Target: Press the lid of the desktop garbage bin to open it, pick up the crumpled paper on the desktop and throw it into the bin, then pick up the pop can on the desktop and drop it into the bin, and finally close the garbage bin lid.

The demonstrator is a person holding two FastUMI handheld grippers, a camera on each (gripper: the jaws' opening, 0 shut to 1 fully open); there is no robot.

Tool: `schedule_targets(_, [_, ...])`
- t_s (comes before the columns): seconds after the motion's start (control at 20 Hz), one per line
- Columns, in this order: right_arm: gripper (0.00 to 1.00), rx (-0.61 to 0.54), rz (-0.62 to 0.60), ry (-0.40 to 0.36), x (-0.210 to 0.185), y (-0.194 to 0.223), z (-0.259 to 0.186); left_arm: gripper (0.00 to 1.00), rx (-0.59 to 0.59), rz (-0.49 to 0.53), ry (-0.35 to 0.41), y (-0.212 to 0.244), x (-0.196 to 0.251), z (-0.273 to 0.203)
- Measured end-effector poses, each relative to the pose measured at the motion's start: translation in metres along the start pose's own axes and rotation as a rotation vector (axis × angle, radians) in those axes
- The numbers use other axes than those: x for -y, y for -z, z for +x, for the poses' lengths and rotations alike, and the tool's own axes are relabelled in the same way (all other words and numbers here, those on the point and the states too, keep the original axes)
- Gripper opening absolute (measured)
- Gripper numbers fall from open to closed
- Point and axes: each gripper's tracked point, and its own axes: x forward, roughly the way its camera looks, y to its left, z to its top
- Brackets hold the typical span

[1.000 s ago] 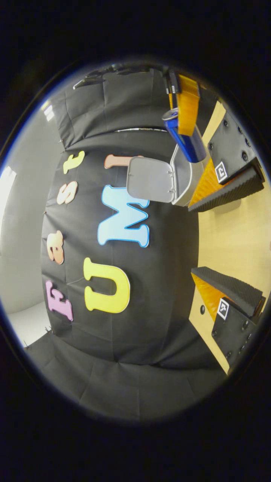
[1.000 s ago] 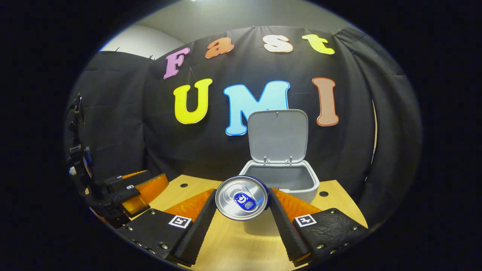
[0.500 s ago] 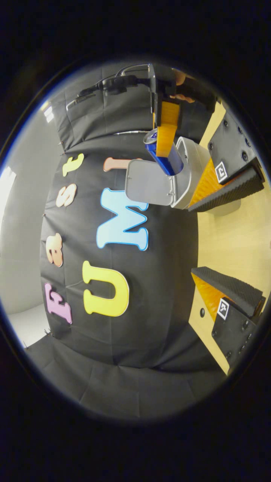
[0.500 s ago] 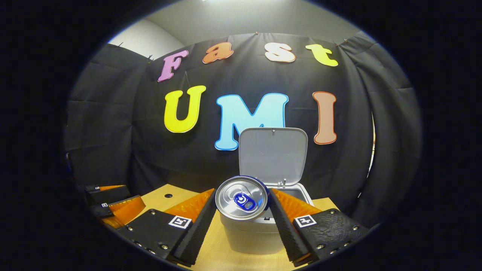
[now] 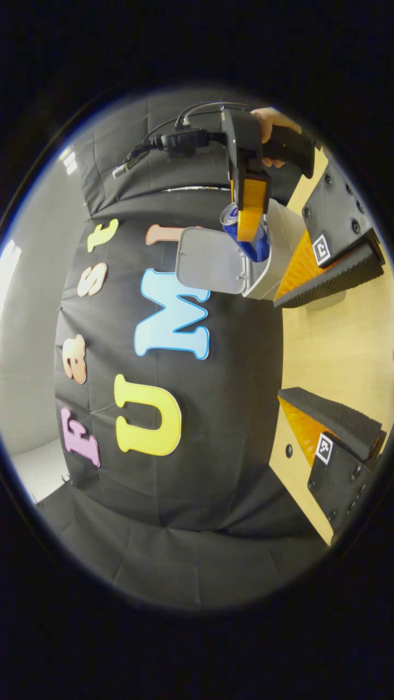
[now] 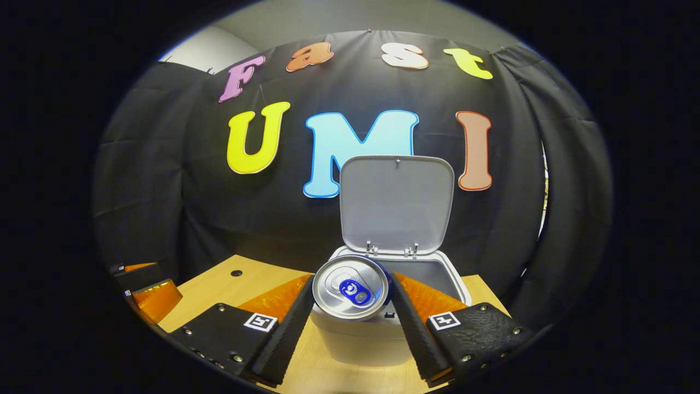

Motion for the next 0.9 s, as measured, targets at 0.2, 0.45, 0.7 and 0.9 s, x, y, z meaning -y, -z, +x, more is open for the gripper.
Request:
schedule_targets(0.2, [0.86,0.004,0.01,0.001,0.0,-0.002,-0.001,0.95,0.003,0.001,0.001,-0.002,0.0,-0.001])
schedule_targets(0.45, [0.86,0.022,0.007,0.007,0.003,-0.012,-0.004,0.95,0.008,0.004,-0.005,-0.003,-0.001,-0.003])
schedule_targets(0.7, [0.86,0.059,-0.014,0.019,0.008,-0.042,-0.003,0.95,0.014,0.001,0.004,-0.004,0.0,-0.004])
schedule_targets(0.9, [0.87,0.087,-0.049,0.052,0.014,-0.072,0.002,0.95,0.023,-0.03,0.004,-0.007,-0.002,-0.006])
